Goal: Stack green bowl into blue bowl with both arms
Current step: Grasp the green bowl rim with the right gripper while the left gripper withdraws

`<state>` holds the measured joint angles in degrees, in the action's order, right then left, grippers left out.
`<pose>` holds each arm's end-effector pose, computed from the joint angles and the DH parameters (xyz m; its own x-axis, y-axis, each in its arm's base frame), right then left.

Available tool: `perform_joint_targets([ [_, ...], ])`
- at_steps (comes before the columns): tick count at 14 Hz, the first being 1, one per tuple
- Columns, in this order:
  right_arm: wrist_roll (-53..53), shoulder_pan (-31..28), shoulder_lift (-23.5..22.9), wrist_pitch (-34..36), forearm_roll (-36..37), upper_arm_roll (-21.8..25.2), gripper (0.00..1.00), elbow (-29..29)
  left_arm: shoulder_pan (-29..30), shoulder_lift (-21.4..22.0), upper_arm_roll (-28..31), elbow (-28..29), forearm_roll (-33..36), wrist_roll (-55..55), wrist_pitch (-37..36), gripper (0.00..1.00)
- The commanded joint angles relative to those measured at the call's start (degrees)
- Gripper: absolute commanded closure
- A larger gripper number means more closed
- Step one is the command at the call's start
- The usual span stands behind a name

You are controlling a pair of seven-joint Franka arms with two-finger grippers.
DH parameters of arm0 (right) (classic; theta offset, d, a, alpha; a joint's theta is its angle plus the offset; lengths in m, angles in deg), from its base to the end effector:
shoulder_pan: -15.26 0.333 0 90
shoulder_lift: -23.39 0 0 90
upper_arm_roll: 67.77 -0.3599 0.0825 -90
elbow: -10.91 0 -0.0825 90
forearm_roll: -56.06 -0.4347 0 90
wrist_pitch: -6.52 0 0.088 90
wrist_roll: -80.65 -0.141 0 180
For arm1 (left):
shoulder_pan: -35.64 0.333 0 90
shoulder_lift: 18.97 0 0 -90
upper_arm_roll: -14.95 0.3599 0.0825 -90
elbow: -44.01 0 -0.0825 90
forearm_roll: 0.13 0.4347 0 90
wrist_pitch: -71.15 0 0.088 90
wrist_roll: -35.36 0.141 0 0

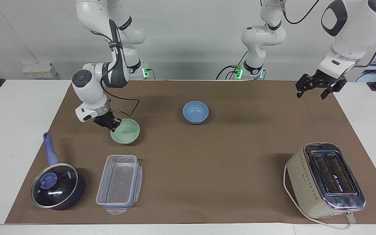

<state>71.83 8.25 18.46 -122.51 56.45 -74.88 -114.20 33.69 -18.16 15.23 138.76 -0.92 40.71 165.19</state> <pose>0.5845 0.0005 0.3258 0.9889 -0.1476 -0.0176 -0.1477 -0.9890 -0.0028 0.6047 -0.0195 0.6056 0.9926 -0.1212 0.0030 -0.1213 -0.9925 0.0136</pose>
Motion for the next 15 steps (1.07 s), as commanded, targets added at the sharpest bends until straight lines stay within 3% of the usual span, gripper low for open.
perform_joint_targets([
  [1, 1.5, 2.8, 3.9, 4.6, -2.4, -0.8, 1.00, 0.5, 0.3, 0.3, 0.0, -0.1, 0.7, 0.2, -0.6, 0.00],
  [7, -1.7, 15.3, 6.2, 5.7, -8.8, -0.9, 1.00, 0.7, 0.2, 0.3, 0.0, 0.0, 0.7, 0.2, -0.6, 0.00],
  [15, -11.5, 30.8, 3.6, 0.5, -9.9, -1.0, 1.00, 1.5, 0.3, 0.3, 0.0, 0.0, 0.7, 0.2, -0.6, 0.00],
])
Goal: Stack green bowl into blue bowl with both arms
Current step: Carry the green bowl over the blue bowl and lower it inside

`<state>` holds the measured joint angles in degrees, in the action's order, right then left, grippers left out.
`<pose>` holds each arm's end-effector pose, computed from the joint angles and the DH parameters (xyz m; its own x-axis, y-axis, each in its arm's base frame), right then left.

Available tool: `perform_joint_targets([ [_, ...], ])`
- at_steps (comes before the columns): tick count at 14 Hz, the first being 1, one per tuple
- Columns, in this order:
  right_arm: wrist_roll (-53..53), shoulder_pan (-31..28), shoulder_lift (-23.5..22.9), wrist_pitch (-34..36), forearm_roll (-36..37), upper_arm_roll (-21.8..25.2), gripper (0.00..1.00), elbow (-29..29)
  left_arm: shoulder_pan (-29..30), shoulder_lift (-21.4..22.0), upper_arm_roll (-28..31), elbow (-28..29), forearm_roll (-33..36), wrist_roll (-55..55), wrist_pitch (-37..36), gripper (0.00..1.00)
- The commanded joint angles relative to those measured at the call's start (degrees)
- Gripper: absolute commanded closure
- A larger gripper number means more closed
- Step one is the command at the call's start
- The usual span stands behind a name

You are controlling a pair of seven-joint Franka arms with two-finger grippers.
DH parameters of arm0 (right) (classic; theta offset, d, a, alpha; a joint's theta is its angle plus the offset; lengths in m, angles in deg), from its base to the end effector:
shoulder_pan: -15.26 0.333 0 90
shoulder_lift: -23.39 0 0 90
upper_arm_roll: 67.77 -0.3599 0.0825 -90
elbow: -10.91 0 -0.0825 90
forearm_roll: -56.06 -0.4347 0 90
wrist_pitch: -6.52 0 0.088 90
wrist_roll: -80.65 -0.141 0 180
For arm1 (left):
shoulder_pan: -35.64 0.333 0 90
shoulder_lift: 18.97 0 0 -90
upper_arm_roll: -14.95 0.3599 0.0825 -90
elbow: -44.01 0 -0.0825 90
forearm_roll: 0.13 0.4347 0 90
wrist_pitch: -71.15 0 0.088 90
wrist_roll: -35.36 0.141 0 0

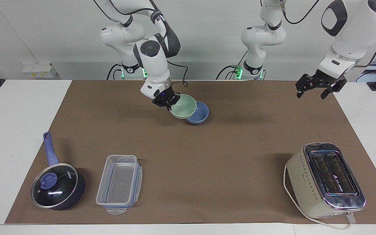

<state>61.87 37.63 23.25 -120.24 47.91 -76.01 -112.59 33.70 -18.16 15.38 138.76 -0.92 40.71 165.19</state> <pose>0.5007 0.3062 0.3851 0.9923 0.1235 0.0087 0.1236 -0.9841 -0.1280 0.6047 -0.0178 0.6056 0.9930 -0.1185 0.0030 -0.1185 -0.9929 0.0136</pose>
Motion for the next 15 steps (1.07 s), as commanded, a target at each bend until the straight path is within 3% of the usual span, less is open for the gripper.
perform_joint_targets([
  [1, -2.0, 2.1, -1.8, -2.6, -1.3, 0.1, 1.00, 0.0, 0.3, 0.3, -0.2, 0.0, 0.7, 0.2, -0.6, 0.00],
  [10, -2.4, 3.9, -4.4, -6.2, -1.3, 0.1, 1.00, -1.7, 0.3, 0.3, -0.2, -0.1, 0.7, 0.2, -0.6, 0.00],
  [13, -2.5, 5.1, -5.4, -8.2, -1.3, 0.1, 0.96, -2.1, 0.3, 0.3, -0.1, -0.1, 0.7, 0.2, -0.6, 0.00],
  [15, -2.6, 5.1, -5.7, -8.2, -1.3, 0.1, 0.88, -2.1, 0.3, 0.3, -0.2, -0.1, 0.7, 0.2, -0.6, 0.00],
])
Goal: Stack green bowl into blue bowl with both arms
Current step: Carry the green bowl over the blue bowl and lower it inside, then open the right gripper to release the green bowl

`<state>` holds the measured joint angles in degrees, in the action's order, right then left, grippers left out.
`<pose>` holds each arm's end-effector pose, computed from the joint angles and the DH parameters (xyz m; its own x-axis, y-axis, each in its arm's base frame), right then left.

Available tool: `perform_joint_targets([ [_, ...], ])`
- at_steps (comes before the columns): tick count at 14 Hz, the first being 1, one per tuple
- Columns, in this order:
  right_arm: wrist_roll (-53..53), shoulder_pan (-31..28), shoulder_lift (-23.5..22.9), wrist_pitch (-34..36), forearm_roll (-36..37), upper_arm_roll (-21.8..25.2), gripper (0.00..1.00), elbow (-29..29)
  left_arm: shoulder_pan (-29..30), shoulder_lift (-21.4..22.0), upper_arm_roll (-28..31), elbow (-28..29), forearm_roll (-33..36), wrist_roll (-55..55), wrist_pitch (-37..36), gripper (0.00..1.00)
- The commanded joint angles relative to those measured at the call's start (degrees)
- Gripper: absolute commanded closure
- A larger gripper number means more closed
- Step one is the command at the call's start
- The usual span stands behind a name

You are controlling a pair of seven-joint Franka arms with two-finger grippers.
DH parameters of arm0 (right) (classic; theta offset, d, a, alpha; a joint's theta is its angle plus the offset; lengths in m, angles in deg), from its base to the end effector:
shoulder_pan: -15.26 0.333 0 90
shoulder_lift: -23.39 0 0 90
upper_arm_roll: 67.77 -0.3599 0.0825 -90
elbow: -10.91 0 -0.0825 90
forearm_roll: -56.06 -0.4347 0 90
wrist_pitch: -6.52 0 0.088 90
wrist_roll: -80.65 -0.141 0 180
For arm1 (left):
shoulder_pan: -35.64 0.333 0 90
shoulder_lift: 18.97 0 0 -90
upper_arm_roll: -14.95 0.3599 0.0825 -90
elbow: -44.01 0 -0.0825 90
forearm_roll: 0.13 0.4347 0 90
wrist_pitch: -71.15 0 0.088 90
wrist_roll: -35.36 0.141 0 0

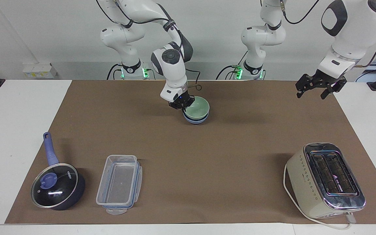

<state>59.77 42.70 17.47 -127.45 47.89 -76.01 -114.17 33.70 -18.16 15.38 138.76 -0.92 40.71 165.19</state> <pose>0.4817 0.3525 0.3243 0.9871 0.1601 -0.0004 0.1587 -0.9787 -0.1304 0.6047 -0.0178 0.6056 0.9930 -0.1185 0.0030 -0.1185 -0.9929 0.0136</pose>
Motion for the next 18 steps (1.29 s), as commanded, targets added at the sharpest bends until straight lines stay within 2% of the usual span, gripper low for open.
perform_joint_targets([
  [1, -0.5, 0.1, 0.1, -1.0, -1.3, 0.1, 0.81, -0.5, 0.3, 0.3, -0.2, 0.0, 0.7, 0.2, -0.6, 0.00],
  [2, -0.5, 0.1, 0.1, -1.0, -1.3, 0.1, 0.68, -0.4, 0.3, 0.3, -0.2, 0.0, 0.7, 0.2, -0.6, 0.00],
  [5, -0.5, 0.1, 0.1, -0.9, -1.3, 0.1, 0.55, 0.2, 0.3, 0.3, -0.2, -0.1, 0.7, 0.2, -0.6, 0.00],
  [7, -0.5, 0.1, 1.0, 0.0, -1.3, 0.2, 0.33, 1.6, 0.3, 0.3, -0.2, -0.1, 0.7, 0.2, -0.6, 0.00],
  [10, -0.3, -1.5, 4.4, 4.0, -1.2, 0.8, 0.16, 3.2, 0.3, 0.3, -0.2, 0.0, 0.7, 0.2, -0.6, 0.00],
  [12, 0.1, -5.7, 7.0, 6.4, -1.1, 0.6, 0.02, 3.4, 0.3, 0.3, -0.1, 0.0, 0.7, 0.2, -0.6, 0.00],
  [15, 0.3, -11.2, 8.7, 11.2, -0.3, 0.9, 0.00, 6.1, 0.3, 0.3, -0.1, 0.0, 0.7, 0.2, -0.6, 0.00],
  [18, 0.8, -19.2, 8.8, 20.2, 0.1, 0.9, 0.00, 14.7, 0.3, 0.3, -0.2, 0.0, 0.7, 0.2, -0.6, 0.00],
])
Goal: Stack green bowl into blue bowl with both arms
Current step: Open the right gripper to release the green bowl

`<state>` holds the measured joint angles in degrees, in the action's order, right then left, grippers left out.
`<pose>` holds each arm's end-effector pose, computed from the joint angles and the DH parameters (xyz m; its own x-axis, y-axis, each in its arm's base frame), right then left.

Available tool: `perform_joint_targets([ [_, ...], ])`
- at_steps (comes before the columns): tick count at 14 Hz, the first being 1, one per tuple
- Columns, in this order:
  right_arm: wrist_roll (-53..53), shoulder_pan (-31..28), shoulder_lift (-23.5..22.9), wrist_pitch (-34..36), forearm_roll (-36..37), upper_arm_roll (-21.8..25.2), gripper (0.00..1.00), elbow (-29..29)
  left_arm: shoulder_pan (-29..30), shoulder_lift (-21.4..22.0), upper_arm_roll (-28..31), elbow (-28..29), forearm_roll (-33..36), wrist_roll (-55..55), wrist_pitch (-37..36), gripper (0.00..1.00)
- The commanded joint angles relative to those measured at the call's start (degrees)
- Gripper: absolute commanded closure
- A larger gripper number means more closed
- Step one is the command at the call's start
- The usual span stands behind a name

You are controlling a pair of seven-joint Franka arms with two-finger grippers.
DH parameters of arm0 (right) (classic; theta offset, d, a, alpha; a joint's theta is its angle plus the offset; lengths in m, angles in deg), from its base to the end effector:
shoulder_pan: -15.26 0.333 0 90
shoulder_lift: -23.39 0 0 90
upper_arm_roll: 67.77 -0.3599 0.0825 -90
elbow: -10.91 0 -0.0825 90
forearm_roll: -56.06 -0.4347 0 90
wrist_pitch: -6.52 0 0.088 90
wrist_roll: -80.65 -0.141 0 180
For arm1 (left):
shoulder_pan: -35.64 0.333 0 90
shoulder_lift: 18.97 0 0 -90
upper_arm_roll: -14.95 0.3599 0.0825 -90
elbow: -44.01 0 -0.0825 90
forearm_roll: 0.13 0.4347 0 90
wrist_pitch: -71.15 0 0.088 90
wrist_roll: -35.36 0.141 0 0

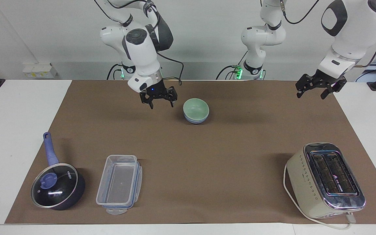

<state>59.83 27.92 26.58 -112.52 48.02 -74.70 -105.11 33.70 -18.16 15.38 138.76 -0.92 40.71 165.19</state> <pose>0.5594 0.2119 0.4741 0.9948 -0.0867 0.0536 -0.0777 -0.9854 -0.1512 0.6047 -0.0178 0.6056 0.9930 -0.1185 0.0030 -0.1185 -0.9929 0.0136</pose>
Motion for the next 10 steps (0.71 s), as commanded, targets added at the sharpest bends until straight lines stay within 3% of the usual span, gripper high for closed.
perform_joint_targets([
  [1, 1.4, -6.8, -0.4, 8.4, 1.0, -0.5, 0.00, 8.5, 0.3, 0.3, -0.2, 0.0, 0.7, 0.2, -0.6, 0.00],
  [5, 2.3, -12.8, -0.8, 19.5, 4.7, -0.5, 0.00, 18.7, 0.3, 0.3, -0.2, -0.1, 0.7, 0.2, -0.6, 0.00],
  [10, 3.6, -14.0, -3.2, 29.9, 10.6, -0.6, 0.00, 29.1, 0.3, 0.3, -0.2, 0.0, 0.7, 0.2, -0.6, 0.00],
])
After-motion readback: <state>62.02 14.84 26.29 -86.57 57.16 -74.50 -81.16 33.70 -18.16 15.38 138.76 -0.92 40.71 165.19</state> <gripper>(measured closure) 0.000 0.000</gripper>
